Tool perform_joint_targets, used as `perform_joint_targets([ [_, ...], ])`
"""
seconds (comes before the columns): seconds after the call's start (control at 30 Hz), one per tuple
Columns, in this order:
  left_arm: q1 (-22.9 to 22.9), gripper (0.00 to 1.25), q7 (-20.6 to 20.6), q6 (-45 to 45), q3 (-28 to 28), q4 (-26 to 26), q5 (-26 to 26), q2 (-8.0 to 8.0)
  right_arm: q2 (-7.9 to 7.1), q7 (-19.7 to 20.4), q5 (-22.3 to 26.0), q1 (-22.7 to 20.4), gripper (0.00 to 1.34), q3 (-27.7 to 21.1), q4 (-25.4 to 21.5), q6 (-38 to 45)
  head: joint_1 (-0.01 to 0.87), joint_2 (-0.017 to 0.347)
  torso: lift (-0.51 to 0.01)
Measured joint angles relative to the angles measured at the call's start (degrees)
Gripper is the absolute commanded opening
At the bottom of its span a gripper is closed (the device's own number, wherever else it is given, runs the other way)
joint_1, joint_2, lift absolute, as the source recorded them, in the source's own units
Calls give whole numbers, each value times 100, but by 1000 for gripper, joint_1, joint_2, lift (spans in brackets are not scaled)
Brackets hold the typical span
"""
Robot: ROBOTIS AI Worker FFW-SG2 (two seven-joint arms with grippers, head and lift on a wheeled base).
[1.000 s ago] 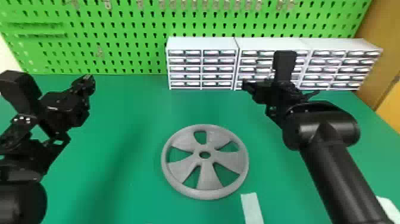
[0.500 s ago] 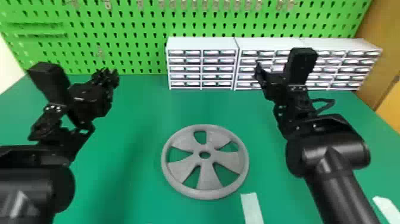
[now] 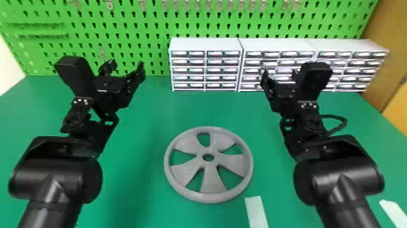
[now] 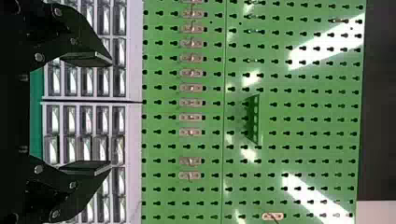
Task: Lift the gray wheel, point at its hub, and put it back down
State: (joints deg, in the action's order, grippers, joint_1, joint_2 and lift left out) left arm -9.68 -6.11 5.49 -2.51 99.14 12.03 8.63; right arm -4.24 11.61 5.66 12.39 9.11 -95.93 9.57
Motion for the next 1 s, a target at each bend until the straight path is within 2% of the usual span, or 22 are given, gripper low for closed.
perform_joint_targets([
  [0.2,-31,1135,52,-143,-226,-154,-71,-2,1,135,368,-183,919,0,-38,109,692,48,-88],
  [0.33,-33,1135,49,-200,-341,-243,-106,-2,-12,185,327,-258,1002,56,-39,113,692,48,-88],
  [0.53,-11,1129,74,-342,-486,-363,-151,-1,-52,335,161,-314,1003,122,-40,-54,692,48,-88],
  [0.83,46,1129,521,-512,-686,-394,-364,5,-94,428,11,-292,1012,183,-3,-124,692,48,-88],
  [1.0,76,1129,516,-514,-702,-415,-453,14,-158,419,-33,-222,1077,258,127,-225,692,48,-88],
])
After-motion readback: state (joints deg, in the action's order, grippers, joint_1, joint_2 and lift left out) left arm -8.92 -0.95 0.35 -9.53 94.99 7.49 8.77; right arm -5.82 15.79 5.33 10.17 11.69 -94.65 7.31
